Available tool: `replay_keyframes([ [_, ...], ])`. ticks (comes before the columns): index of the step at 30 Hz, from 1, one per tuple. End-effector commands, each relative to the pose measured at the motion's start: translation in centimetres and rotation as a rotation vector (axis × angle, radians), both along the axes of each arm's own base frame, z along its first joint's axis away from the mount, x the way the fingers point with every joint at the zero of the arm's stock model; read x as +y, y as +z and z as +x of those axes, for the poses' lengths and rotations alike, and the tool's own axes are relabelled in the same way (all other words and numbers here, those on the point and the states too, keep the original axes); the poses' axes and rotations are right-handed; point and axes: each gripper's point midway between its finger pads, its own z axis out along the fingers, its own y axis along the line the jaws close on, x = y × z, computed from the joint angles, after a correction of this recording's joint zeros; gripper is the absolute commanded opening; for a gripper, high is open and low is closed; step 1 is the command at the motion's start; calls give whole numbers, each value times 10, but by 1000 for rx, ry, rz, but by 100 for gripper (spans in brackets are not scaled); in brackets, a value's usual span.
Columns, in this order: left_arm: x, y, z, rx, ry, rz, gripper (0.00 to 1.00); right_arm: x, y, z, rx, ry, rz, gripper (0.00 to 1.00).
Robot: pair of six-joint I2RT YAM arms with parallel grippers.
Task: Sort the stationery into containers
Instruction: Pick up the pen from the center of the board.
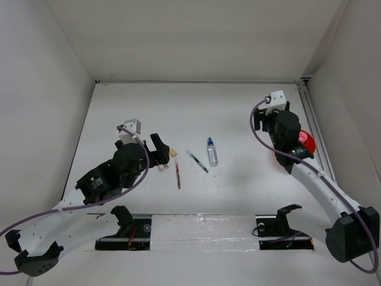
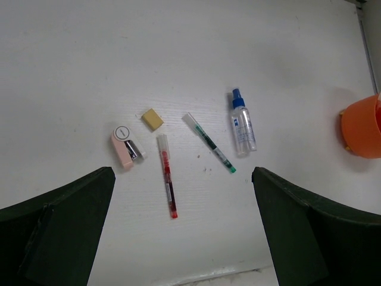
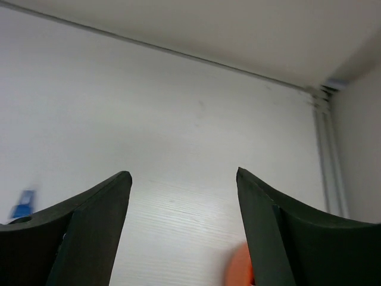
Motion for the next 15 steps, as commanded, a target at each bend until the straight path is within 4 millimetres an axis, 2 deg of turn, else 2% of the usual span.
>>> replay_keyframes([
  [1,4,-1,6,7,50,19,100,50,10,-2,55,85,23,77],
  [2,3,0,8,7,63,15,100,77,6,-5,87,124,60,77],
  [3,1,-2,9,17,69,11,100,89,12,-9,83,158,61,77],
  [5,6,-6,9,26,96,33,100,120,-4,-11,160,216,77,73],
  [6,9,-6,11,20,108,37,100,146,-7,-19,183,277,61,71],
  [8,10,-7,13,29,138,43,100,176,-13,-13,232,301,53,70],
  [9,12,-9,12,36,138,53,100,194,-24,-21,286,345,39,68],
  [10,13,-9,13,32,152,48,100,210,-15,-18,288,380,46,68],
  [11,14,-10,12,39,156,48,100,227,-40,-15,361,412,25,68],
  [13,16,-10,13,34,165,51,100,256,-62,-25,458,508,2,64],
  [15,16,-7,12,30,169,35,100,279,-86,-19,521,522,-40,63],
])
